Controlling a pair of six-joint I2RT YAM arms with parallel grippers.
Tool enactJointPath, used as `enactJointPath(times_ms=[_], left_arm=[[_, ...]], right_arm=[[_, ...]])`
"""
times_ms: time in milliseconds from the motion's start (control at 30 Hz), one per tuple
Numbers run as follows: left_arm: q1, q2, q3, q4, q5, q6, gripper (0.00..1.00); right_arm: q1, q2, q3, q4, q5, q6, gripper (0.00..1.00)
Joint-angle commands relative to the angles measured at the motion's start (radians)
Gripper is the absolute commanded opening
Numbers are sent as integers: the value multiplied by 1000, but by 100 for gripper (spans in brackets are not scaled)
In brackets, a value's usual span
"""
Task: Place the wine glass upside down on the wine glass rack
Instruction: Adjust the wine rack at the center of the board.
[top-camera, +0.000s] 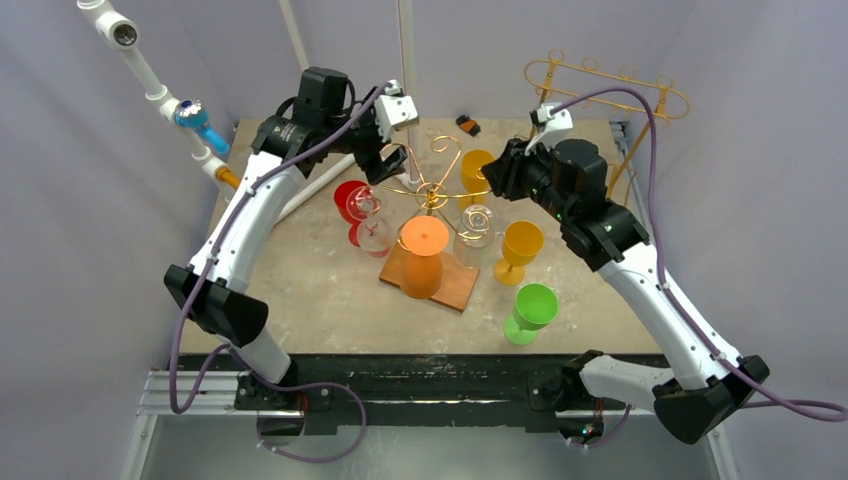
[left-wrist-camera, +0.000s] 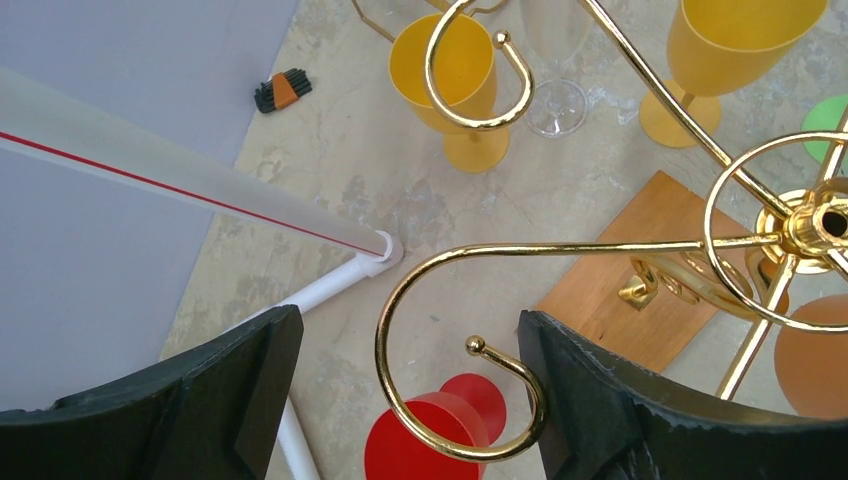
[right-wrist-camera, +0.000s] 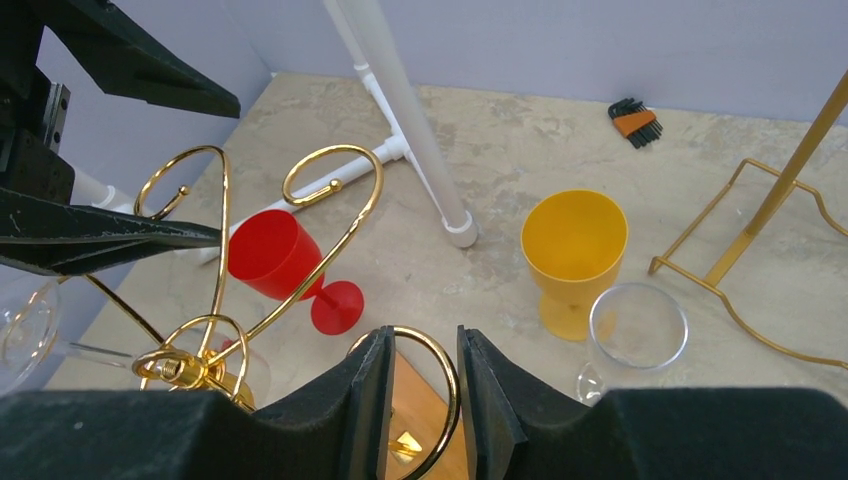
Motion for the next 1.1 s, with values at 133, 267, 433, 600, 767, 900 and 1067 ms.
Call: enactJointPath(times_ms=[133,267,433,600,767,900,1067], left_arm=[[1,-17,112,40,7,-61,90],[1,-50,102,48,12,-98,92],[1,-118,47,190,-53,-180,97],[1,-181,22,315,-112,-284,98],[1,-197,43,274,28,-398,95],[-37,-135,97,115,139,-467,89],[-132,-88,117,-14,127,-418,84]], right_arm=[[16,16,38,-73,-53,21,38],[16,25,52,-84,-43,18,38],[16,21,42,-91,-30,17,38],[16,17,42,-96,-27,19,38],[16,17,41,-99,-23,21,38],[16,17,37,-95,-25,22,38],[16,16,35,-95,-22,25,37]])
